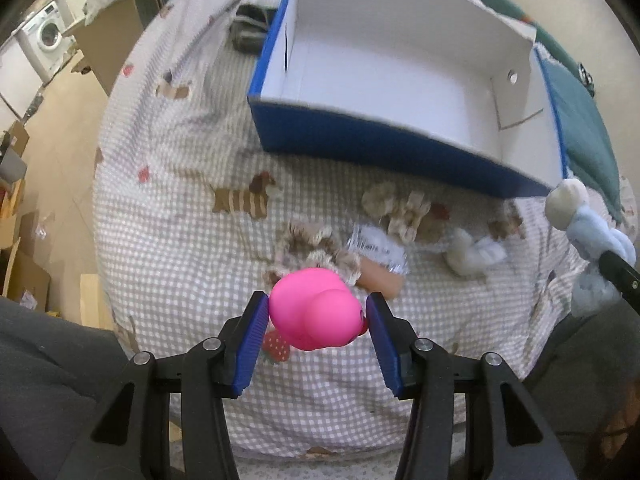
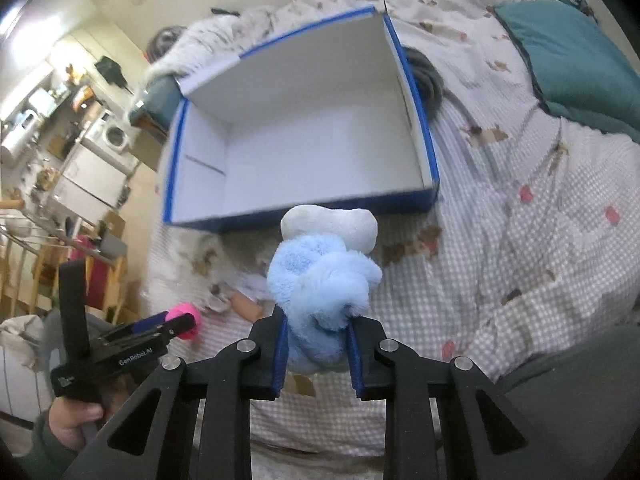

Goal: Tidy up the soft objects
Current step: 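Lift the duck and sock bundle and carry both over the box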

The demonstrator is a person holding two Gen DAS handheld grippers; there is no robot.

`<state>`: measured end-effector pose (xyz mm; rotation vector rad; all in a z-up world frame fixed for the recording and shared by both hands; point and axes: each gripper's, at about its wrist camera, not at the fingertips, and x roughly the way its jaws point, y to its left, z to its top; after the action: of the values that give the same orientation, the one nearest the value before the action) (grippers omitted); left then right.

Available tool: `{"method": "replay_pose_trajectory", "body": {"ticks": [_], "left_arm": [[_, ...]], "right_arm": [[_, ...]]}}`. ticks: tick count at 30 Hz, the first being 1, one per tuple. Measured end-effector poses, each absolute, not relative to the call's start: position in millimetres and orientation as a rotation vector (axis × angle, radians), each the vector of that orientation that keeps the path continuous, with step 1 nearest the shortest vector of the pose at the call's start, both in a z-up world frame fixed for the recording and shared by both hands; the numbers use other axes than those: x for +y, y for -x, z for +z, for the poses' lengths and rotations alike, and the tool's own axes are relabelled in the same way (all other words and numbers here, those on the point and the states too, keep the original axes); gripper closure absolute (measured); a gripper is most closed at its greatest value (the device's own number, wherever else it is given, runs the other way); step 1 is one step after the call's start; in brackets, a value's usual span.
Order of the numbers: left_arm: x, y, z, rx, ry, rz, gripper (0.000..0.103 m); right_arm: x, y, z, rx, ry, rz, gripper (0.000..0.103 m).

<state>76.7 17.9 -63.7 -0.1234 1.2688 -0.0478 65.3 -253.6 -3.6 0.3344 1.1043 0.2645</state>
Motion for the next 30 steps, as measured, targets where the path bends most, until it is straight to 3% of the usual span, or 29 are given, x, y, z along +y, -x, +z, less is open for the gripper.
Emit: {"method": "replay_pose_trajectory", "body": {"ticks": [18,30], "left_arm": [[5,-156,-6,1.157,0.037,-0.048,0.056],[-18,-231,-15,1.107,-0.042,-0.073,0.056]], "right_arm": [[-241,-120,9,1.023,-0.300,0.246,0.077],[-230,-195,-10,0.996,-0.295,0.246,0.077]]}}
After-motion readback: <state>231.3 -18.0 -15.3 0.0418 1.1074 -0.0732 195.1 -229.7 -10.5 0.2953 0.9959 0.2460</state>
